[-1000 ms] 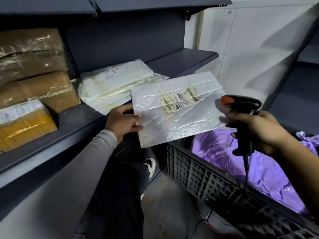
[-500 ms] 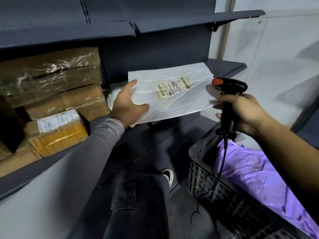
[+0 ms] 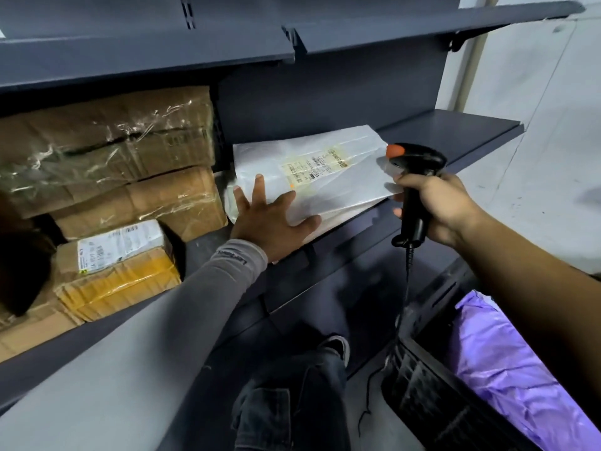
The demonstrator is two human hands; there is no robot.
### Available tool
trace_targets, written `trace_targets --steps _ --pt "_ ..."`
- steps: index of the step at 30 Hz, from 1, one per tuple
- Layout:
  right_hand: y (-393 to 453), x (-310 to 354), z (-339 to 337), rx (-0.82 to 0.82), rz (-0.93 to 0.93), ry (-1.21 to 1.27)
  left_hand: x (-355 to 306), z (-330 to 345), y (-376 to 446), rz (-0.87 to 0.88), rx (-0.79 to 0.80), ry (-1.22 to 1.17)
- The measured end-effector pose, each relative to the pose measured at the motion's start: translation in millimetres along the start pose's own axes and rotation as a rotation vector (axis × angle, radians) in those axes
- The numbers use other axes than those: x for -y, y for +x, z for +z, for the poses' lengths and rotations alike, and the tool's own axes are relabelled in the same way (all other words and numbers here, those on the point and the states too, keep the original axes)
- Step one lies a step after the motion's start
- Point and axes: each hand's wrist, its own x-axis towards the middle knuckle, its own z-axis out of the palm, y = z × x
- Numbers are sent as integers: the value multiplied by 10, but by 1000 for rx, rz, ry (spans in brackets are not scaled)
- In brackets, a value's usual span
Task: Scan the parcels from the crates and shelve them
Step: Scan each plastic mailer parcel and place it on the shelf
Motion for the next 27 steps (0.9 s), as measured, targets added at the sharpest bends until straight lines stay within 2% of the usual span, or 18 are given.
trace_targets --steps 4,13,22,27 --pt "213 -25 133 13 19 -17 125 121 216 26 -47 65" --pt "369 -21 372 86 7 -120 66 59 366 -58 2 122" --pt "63 15 162 26 7 -155 -57 44 277 -145 -33 150" --pt "-280 66 49 7 11 -122 -210 -34 -25 -75 -86 159"
